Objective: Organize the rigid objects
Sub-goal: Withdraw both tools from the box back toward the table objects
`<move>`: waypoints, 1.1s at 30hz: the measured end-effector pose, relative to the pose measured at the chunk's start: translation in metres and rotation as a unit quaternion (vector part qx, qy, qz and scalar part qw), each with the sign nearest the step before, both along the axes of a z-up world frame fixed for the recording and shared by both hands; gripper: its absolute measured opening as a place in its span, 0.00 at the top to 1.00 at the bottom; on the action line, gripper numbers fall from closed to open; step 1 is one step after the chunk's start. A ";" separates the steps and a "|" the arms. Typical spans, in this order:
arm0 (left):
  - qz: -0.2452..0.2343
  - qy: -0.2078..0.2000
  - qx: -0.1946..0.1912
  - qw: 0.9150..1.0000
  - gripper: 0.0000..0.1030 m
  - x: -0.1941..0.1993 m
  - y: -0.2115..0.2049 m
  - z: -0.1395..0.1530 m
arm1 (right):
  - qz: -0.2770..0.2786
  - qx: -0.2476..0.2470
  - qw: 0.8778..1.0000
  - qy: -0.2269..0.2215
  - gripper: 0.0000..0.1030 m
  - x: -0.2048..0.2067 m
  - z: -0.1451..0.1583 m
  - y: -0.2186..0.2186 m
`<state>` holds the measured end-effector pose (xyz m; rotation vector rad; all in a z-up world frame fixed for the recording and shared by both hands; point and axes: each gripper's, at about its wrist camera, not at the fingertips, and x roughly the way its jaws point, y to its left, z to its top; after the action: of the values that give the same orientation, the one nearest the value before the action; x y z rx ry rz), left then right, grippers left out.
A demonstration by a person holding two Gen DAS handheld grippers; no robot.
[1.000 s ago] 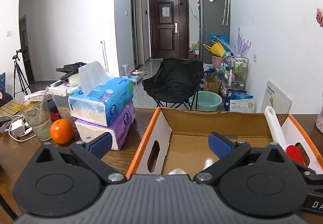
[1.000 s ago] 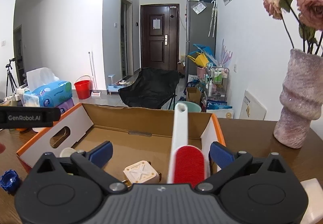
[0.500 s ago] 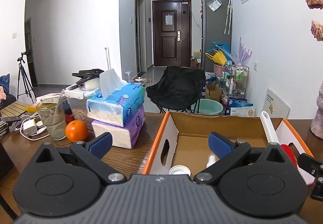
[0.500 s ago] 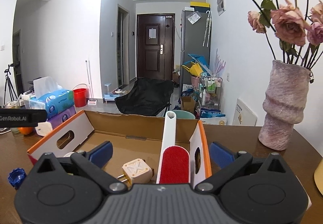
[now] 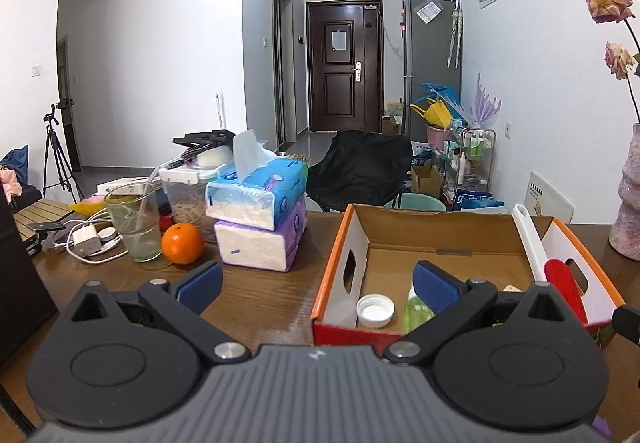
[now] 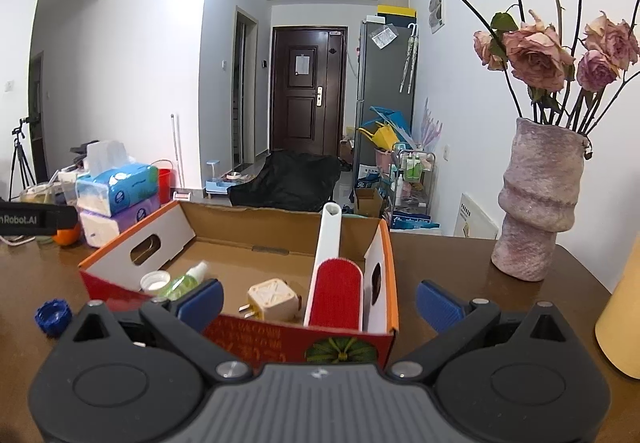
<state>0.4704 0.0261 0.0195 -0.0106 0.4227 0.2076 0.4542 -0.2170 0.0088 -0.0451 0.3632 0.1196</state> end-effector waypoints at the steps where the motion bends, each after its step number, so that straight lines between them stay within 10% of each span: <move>1: 0.000 0.000 0.000 1.000 0.00 -0.003 0.001 0.000 | 0.001 -0.002 1.000 0.001 0.00 -0.004 0.000 0.000; 33: -0.013 0.026 -0.015 0.999 0.00 -0.119 0.008 -0.024 | -0.016 -0.040 0.999 0.026 0.00 -0.125 -0.041 0.001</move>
<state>0.3510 0.0341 -0.0050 -0.0296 0.4778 0.1769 0.3296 -0.2163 -0.0319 -0.1148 0.4210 0.0756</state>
